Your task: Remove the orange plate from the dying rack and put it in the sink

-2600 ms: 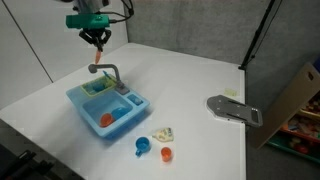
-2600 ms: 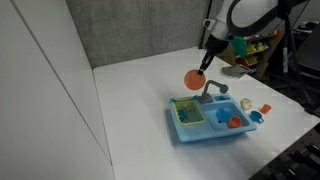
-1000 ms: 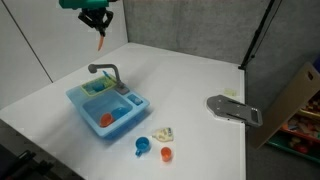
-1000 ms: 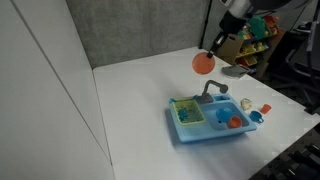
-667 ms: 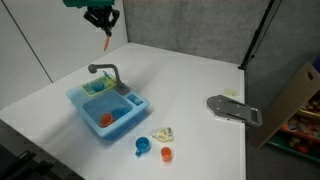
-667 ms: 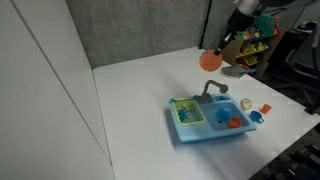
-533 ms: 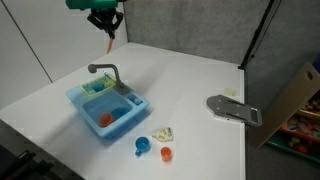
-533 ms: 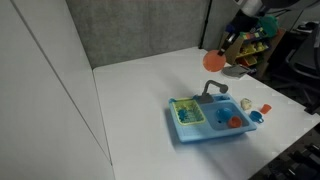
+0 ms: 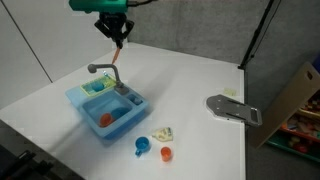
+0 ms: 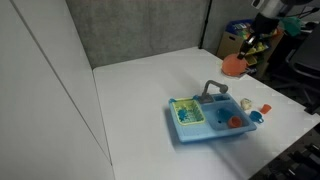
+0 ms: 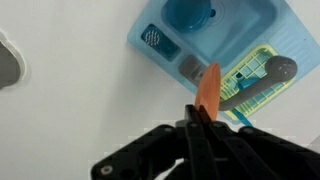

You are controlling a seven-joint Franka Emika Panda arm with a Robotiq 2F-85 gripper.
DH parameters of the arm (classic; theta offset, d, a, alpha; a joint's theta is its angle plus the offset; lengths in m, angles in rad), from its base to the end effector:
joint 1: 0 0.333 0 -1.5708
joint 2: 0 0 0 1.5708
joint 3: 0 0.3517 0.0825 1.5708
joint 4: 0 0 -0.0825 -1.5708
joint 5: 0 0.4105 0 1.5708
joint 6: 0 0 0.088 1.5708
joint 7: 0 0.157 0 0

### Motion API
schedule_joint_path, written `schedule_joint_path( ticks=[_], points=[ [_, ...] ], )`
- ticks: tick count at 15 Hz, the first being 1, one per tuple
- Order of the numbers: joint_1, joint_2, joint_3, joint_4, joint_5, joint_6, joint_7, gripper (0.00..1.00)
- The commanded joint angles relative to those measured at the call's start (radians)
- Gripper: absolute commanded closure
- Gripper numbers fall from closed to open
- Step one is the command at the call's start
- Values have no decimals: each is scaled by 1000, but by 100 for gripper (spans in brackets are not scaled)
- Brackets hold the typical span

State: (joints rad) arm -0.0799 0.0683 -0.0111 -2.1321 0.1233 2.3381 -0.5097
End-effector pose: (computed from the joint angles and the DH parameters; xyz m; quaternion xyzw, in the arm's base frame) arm 0.5937 -0.0477 0.3601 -0.9822 -0.1682 -0.0795 0.0244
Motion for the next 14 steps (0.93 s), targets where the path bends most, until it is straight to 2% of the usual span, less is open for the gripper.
schedule_joint_path(
  ticks=[1, 6, 7, 8, 14],
  points=[
    [-16, -40, -34, -32, -32, -73, 1, 97],
    [-27, -36, -66, -48, -26, -150, -11, 97],
    [-24, -43, -62, -56, -3, -153, -44, 97],
    [-23, -13, -63, -36, -17, -131, -5, 96],
    [-20, -14, -61, -40, -17, -140, -11, 98]
  ],
)
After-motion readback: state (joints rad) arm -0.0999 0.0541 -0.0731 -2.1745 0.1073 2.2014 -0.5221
